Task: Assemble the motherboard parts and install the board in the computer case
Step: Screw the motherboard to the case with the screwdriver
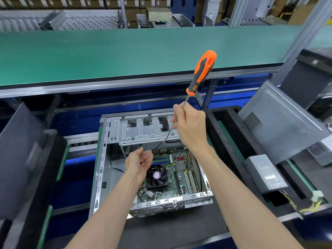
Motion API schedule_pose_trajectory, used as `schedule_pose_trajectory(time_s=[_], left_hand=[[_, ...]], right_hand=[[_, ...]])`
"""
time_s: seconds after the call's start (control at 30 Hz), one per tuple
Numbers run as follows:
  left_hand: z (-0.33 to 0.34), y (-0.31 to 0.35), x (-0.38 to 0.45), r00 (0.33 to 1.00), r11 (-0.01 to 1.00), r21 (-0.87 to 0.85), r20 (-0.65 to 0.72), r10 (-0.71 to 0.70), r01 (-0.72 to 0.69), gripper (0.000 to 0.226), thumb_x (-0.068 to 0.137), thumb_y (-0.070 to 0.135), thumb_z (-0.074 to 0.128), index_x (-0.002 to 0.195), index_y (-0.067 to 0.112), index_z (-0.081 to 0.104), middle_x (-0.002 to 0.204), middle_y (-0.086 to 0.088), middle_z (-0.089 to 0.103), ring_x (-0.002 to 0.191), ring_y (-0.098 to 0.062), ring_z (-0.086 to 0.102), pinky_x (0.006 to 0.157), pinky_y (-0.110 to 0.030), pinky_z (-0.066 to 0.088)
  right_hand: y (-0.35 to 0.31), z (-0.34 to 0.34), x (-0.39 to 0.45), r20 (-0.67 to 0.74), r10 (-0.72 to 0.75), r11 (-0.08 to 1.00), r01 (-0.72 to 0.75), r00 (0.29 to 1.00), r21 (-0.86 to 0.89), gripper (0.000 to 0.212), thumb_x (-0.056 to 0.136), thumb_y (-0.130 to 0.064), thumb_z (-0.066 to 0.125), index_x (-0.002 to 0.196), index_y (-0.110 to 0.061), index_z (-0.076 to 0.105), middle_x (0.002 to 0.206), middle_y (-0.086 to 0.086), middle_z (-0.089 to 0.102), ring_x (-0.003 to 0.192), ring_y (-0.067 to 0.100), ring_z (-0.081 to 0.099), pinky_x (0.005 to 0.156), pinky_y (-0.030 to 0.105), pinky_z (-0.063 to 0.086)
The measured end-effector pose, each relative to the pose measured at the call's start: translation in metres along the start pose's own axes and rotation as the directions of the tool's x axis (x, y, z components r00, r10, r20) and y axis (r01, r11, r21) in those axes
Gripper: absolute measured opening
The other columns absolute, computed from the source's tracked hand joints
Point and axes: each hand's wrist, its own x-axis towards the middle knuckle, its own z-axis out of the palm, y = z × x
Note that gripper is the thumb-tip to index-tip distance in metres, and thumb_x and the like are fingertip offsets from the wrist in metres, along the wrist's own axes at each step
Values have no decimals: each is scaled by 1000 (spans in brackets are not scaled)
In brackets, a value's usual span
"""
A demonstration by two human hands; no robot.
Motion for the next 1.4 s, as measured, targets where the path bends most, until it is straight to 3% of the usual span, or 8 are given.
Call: schedule_pose_trajectory(time_s=[0.13,0.33,0.43,0.67,0.8,1.03,1.2,1.4], left_hand=[[1,3,0,979,897,394,114,169,-201,29,97,20,59,74,4,63,44,5,32,37,-10,18,36,-22,15],[6,-12,-6,851,547,654,365,377,-522,7,86,23,75,80,24,78,61,14,68,51,1,57,54,-14,42],[13,-21,-3,798,463,651,456,394,-601,10,85,21,76,89,30,80,53,18,62,47,1,48,53,-8,36],[14,-28,8,792,438,666,439,425,-604,14,86,20,75,89,33,80,82,18,75,84,0,70,82,-24,54],[6,-28,11,769,386,688,411,491,-614,23,86,21,74,80,43,75,73,20,73,70,4,66,68,-16,48],[3,-26,17,757,363,706,379,532,-608,22,86,24,75,79,45,73,71,-8,72,77,-33,66,76,-41,54],[0,-26,19,752,341,715,386,535,-610,14,86,26,74,82,39,76,68,-9,70,70,-31,63,71,-39,53],[1,-28,20,732,290,729,406,547,-620,7,85,29,74,82,35,75,43,11,37,45,-7,29,50,-23,28]], right_hand=[[22,2,-13,115,-27,989,44,993,-143,27,105,-19,43,84,-10,58,62,6,63,53,29,60,55,50,50],[50,6,-34,184,29,971,16,983,-239,30,105,-23,45,82,-7,55,58,10,59,49,31,55,54,50,48],[57,7,-39,188,47,962,7,981,-272,27,105,-21,47,84,-8,57,59,9,60,51,30,56,55,49,48],[64,11,-43,202,122,964,-67,972,-259,31,105,-21,46,85,-1,57,65,17,62,57,38,59,60,53,49],[69,14,-45,217,148,960,-87,965,-265,30,105,-21,45,89,1,57,68,19,63,59,40,59,60,56,48],[73,17,-45,237,146,944,-63,960,-324,29,105,-19,45,96,3,60,72,19,66,63,39,60,63,53,47],[75,18,-46,233,135,939,-49,963,-341,29,105,-21,45,98,2,62,72,17,67,63,38,60,63,52,47],[77,19,-49,206,118,947,-48,971,-317,25,103,-20,51,86,-5,61,60,12,62,52,32,53,55,47,45]])
